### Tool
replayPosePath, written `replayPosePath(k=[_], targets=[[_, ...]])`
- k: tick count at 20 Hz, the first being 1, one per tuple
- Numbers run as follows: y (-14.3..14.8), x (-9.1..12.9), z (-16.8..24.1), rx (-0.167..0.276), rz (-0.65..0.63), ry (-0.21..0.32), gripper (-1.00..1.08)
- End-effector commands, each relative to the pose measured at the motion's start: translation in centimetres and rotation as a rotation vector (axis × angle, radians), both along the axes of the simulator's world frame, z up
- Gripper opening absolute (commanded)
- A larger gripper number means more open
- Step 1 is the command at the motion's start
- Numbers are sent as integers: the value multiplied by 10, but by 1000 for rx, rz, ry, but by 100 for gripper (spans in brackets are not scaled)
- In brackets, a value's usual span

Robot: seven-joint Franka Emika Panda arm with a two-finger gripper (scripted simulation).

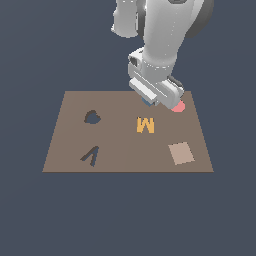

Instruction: Insert a designated object into the corresponding slot on a board.

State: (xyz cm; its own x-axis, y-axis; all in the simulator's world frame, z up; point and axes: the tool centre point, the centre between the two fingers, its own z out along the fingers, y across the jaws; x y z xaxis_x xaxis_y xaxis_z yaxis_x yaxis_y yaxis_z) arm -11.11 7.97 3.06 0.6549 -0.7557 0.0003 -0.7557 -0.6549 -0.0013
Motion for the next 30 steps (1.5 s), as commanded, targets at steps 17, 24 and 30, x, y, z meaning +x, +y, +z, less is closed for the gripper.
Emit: replayPosePath(k=[17, 24, 30], targets=[[-23, 23, 4, 0, -131, 1, -100], [-79, 59, 7, 0, -396, 0, -100], [-139, 78, 9, 1, -648, 0, -100]])
